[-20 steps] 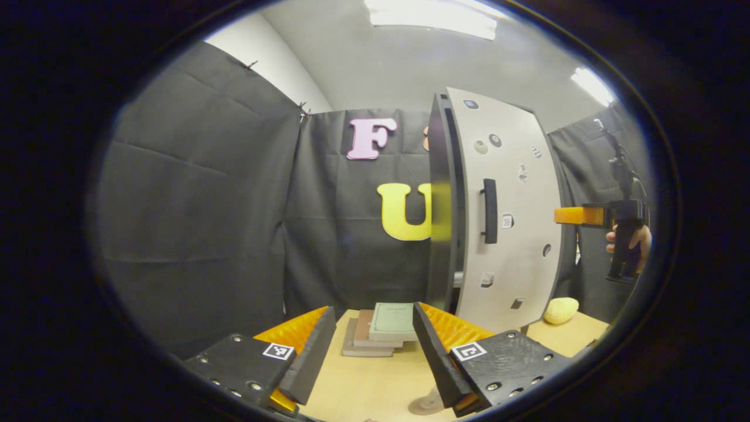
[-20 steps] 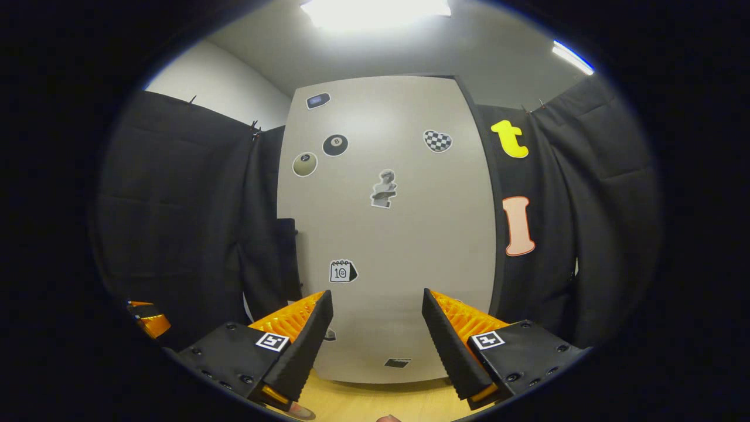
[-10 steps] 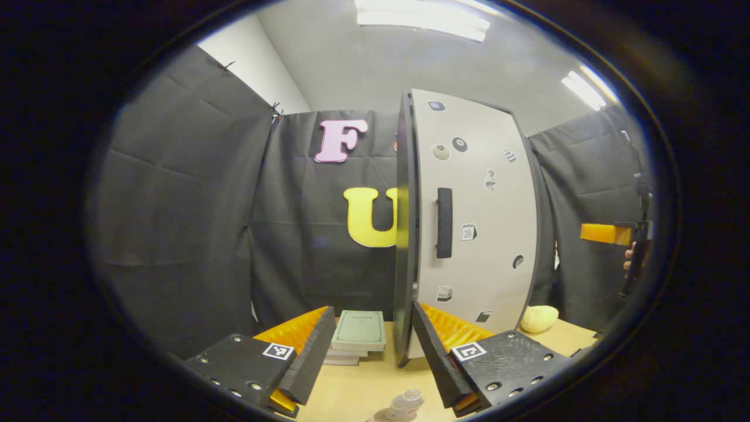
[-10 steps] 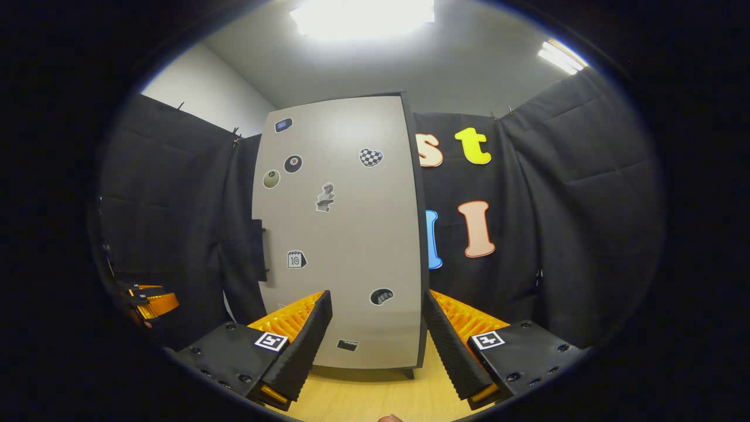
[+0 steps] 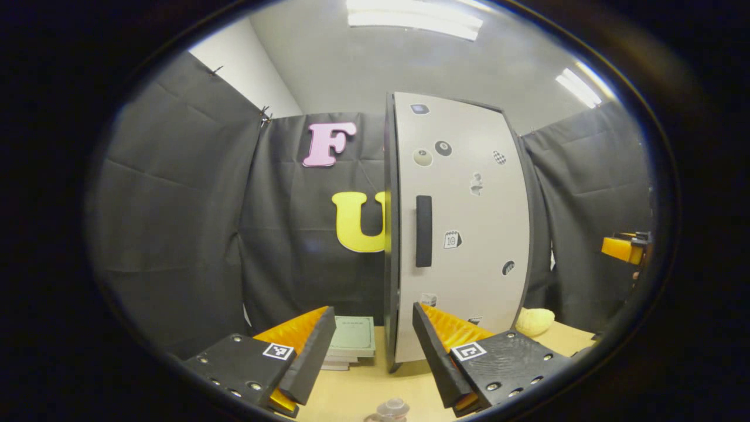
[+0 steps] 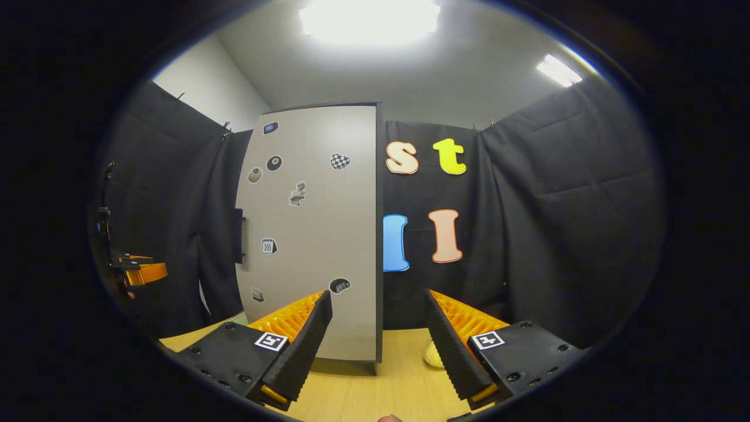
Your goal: Open the cabinet door with the right hand, grasp the bottle in the cabinet with the left hand and place it on the coaster, then close the cabinet door with the right hand.
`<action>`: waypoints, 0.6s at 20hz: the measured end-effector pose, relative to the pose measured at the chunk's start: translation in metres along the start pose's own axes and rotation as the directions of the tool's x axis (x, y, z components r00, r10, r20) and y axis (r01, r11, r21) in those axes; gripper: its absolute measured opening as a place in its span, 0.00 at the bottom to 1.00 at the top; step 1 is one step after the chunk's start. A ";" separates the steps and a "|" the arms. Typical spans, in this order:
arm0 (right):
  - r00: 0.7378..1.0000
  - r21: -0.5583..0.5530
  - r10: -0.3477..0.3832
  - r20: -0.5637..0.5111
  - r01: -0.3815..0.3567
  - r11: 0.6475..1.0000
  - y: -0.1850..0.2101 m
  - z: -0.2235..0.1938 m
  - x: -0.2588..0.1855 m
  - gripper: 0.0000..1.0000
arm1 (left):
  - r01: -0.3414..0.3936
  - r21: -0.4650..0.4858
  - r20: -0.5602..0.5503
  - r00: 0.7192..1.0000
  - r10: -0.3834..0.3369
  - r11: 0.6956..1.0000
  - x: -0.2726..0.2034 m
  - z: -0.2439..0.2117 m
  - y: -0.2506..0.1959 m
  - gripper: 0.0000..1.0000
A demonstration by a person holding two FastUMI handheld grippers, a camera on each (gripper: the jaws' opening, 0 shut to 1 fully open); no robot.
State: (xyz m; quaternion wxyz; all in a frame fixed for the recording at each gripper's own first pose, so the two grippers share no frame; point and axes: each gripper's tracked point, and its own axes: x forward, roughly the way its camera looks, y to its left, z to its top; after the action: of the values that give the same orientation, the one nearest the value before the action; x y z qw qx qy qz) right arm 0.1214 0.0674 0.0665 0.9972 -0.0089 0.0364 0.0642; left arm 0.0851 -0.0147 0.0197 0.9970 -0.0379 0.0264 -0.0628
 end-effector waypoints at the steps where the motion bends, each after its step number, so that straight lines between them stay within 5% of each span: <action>1: 1.000 -0.002 -0.002 -0.006 0.002 1.000 -0.002 -0.003 -0.002 0.98 | -0.003 0.007 0.002 1.000 0.003 1.000 0.000 0.000 -0.001 0.80; 12: 1.000 0.026 -0.016 -0.023 0.016 1.000 -0.019 -0.011 -0.003 0.98 | -0.018 0.053 0.025 1.000 0.016 0.998 0.002 0.001 0.000 0.80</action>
State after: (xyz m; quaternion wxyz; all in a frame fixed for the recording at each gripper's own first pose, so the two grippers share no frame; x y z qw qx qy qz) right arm 0.1201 0.0480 0.0565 0.9973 0.0031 0.0486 0.0556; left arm 0.0869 -0.0145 0.0210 0.9984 -0.0121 0.0126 -0.0545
